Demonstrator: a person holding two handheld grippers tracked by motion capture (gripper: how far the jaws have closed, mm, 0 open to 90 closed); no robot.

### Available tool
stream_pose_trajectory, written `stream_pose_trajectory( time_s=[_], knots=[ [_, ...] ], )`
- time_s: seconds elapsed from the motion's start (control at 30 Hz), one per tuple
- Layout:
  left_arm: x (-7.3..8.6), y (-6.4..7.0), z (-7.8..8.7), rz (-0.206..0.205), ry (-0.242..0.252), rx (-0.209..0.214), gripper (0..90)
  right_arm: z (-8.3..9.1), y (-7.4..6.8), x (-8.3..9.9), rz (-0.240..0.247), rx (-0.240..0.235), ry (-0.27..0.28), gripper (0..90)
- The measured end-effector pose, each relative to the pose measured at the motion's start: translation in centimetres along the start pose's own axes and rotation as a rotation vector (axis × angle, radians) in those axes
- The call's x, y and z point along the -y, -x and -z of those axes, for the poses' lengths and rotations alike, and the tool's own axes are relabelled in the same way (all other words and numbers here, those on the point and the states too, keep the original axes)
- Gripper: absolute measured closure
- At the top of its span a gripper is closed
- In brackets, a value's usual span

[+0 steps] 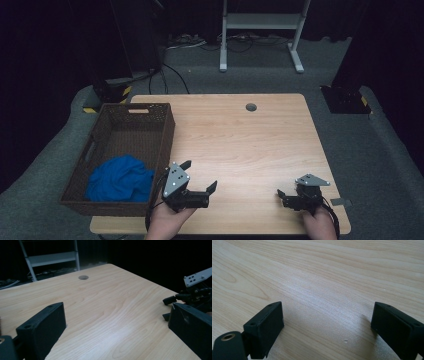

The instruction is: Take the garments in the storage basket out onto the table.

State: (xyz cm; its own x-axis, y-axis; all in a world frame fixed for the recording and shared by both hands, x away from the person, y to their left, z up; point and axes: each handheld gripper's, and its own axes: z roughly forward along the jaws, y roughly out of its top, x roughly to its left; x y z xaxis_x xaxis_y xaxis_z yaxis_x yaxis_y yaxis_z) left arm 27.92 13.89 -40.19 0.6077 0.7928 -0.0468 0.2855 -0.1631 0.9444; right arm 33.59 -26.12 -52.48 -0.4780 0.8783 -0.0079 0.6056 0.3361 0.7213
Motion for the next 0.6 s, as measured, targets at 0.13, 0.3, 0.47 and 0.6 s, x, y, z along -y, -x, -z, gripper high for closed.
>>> stream_pose_trajectory(
  time_s=[0.13, 0.3, 0.47, 0.6],
  knots=[
    [-0.3, -0.5, 0.9, -0.001, 0.004, -0.027, 1.6, 0.0, 0.0, 0.0, -0.001, 0.0, 0.0, 10.8],
    [-0.4, -1.3, 1.8, -0.011, 0.003, -0.067, 1.5, 0.0, 0.0, 0.0, 0.0, 0.0, 0.0, 10.8],
    [-0.3, -2.1, 2.4, -0.01, -0.005, -0.099, 1.6, 0.0, 0.0, 0.0, -0.001, 0.0, 0.0, 10.8],
    [-0.1, -2.9, 3.0, -0.009, -0.006, -0.138, 2.9, 0.0, 0.0, 0.0, -0.001, 0.0, 0.0, 10.8]
  ],
)
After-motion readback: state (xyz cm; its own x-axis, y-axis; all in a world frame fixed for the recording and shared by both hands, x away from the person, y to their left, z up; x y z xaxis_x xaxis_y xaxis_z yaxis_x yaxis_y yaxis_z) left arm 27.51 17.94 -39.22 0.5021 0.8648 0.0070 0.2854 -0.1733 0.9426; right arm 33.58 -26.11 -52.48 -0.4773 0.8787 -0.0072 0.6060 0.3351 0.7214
